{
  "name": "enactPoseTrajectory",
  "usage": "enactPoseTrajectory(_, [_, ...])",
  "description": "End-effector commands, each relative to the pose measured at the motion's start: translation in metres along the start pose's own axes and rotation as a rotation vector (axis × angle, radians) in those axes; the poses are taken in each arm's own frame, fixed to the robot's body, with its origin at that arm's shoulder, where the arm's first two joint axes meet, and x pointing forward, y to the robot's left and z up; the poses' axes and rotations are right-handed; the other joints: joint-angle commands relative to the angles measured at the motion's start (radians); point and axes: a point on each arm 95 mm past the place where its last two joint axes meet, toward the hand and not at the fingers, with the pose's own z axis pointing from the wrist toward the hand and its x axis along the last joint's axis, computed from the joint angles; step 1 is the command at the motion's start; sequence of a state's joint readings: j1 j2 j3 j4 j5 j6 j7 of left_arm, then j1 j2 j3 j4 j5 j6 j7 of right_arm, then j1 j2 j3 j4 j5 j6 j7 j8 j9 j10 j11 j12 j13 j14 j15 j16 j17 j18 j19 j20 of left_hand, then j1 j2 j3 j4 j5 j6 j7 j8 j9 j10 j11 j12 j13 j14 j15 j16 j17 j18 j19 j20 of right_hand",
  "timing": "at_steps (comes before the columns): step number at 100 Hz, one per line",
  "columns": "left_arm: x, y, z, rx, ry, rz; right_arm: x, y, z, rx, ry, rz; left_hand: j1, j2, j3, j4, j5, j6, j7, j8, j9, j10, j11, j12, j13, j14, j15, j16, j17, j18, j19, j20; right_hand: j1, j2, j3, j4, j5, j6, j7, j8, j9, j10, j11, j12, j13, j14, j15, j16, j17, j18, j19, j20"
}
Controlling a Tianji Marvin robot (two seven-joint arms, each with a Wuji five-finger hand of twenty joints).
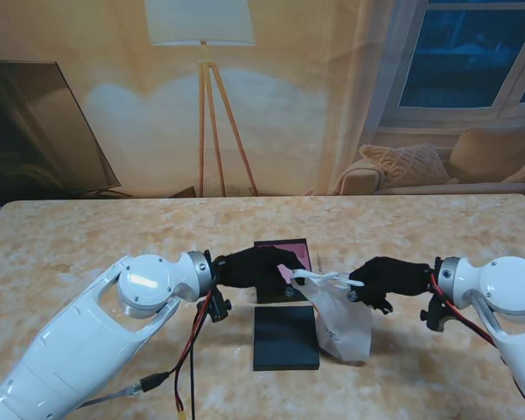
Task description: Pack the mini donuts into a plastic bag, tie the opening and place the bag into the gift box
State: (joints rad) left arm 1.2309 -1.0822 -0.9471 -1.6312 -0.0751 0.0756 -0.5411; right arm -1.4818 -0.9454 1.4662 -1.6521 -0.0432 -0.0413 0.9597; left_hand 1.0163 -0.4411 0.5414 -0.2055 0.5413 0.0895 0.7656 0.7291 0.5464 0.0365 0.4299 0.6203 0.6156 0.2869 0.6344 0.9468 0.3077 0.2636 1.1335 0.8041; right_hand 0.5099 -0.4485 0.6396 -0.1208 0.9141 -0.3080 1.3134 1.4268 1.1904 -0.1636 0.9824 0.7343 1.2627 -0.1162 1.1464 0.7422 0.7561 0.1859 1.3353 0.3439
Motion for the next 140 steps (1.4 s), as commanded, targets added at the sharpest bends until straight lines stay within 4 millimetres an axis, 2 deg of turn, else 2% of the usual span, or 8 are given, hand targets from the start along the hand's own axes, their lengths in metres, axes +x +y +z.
enactPoseTrajectory(1, [-0.009, -0.002, -0.006, 0.009, -0.029, -0.004, -0.008, -0.005, -0.003, 0.011, -0.025, 0.015, 0.061, 0.054, -0.018, 0.031, 0.083, -0.023, -0.005, -0.086, -0.084, 0.232, -0.055, -0.021, -0.011, -0.008, 0.015, 0.033, -0.011, -0.001, -0.011, 0.027, -0.001, -0.01, -0.006, 0.015, 0.178, -0.017, 0.215, -0.011, 0.019, -0.025, 0.021, 0.017, 0.035, -0.009, 0.021, -0.005, 0.009, 0.009, -0.003, 0.023])
enactPoseTrajectory(15, [-0.008, 0.0, -0.007, -0.021, -0.016, -0.037, -0.008, -0.005, -0.002, 0.018, -0.022, 0.017, 0.073, 0.16, 0.146, 0.098, 0.117, 0.063, -0.347, -0.232, -0.083, 0.246, -0.066, -0.041, 0.008, 0.006, -0.036, 0.067, -0.01, 0.007, -0.077, -0.016, 0.006, -0.011, -0.008, 0.017, 0.178, -0.017, 0.216, -0.01, 0.021, -0.027, 0.024, 0.018, 0.035, -0.01, 0.024, -0.004, 0.009, 0.01, -0.002, 0.023])
enactPoseTrajectory(28, [-0.007, 0.0, -0.008, -0.045, -0.009, -0.036, -0.008, -0.004, -0.001, 0.03, -0.017, 0.019, 0.21, 0.116, 0.199, 0.088, 0.142, 0.088, -0.386, -0.274, -0.041, 0.237, -0.042, -0.047, 0.08, 0.002, -0.16, 0.116, 0.024, -0.006, -0.116, -0.072, 0.01, -0.013, -0.007, 0.019, 0.178, -0.017, 0.217, -0.009, 0.021, -0.03, 0.026, 0.019, 0.037, -0.012, 0.028, -0.004, 0.008, 0.008, -0.003, 0.024])
enactPoseTrajectory(38, [-0.006, 0.0, -0.007, -0.036, -0.004, -0.027, -0.008, -0.004, -0.001, 0.035, -0.013, 0.019, 0.199, 0.178, 0.082, 0.103, 0.144, 0.047, -0.254, -0.158, 0.003, 0.208, -0.014, 0.029, 0.119, -0.037, -0.139, 0.05, 0.07, -0.031, -0.113, -0.122, 0.011, -0.013, -0.007, 0.02, 0.179, -0.017, 0.217, -0.009, 0.021, -0.03, 0.027, 0.019, 0.037, -0.012, 0.028, -0.004, 0.009, 0.007, -0.003, 0.024])
enactPoseTrajectory(57, [-0.004, 0.001, -0.004, 0.014, 0.004, 0.01, -0.009, -0.003, -0.002, 0.042, -0.006, 0.016, 0.163, 0.073, 0.063, 0.061, 0.1, -0.038, -0.001, -0.108, 0.25, 0.174, -0.047, 0.151, 0.304, -0.117, -0.088, -0.128, 0.26, -0.096, -0.045, -0.226, 0.012, -0.014, -0.005, 0.02, 0.179, -0.017, 0.217, -0.008, 0.025, -0.033, 0.031, 0.021, 0.04, -0.016, 0.032, -0.003, 0.011, 0.004, -0.003, 0.024])
enactPoseTrajectory(91, [-0.001, 0.005, -0.002, 0.077, -0.002, 0.027, -0.011, -0.003, -0.002, 0.042, -0.014, 0.014, 0.075, -0.056, 0.093, 0.022, 0.04, -0.013, 0.236, -0.094, 0.488, 0.24, 0.046, 0.046, 0.573, -0.142, 0.021, -0.328, 0.577, -0.098, 0.136, -0.377, 0.02, -0.014, 0.0, 0.021, 0.182, -0.016, 0.217, -0.008, 0.028, -0.034, 0.04, 0.024, 0.046, -0.017, 0.044, 0.0, 0.012, 0.007, -0.003, 0.024])
enactPoseTrajectory(108, [0.0, 0.005, -0.002, 0.032, -0.008, 0.003, -0.011, -0.004, -0.001, 0.054, -0.009, 0.018, 0.146, 0.109, -0.045, 0.065, 0.045, 0.032, -0.068, -0.226, 0.306, 0.261, 0.037, -0.039, 0.392, -0.042, -0.078, -0.283, 0.381, 0.013, -0.029, -0.29, 0.026, -0.011, 0.0, 0.023, 0.18, -0.015, 0.22, -0.005, 0.028, -0.036, 0.046, 0.028, 0.046, -0.019, 0.052, 0.003, 0.012, 0.008, -0.003, 0.024])
enactPoseTrajectory(140, [0.008, 0.009, 0.001, 0.003, -0.003, 0.004, -0.01, -0.004, 0.001, 0.081, 0.005, 0.024, 0.265, 0.248, -0.299, 0.096, 0.057, 0.015, -0.193, -0.231, 0.218, 0.257, 0.036, -0.075, 0.327, -0.015, -0.069, -0.262, 0.297, 0.03, -0.014, -0.241, 0.032, -0.01, 0.002, 0.025, 0.179, -0.015, 0.22, -0.002, 0.028, -0.036, 0.05, 0.032, 0.048, -0.022, 0.06, 0.005, 0.014, 0.006, -0.002, 0.025])
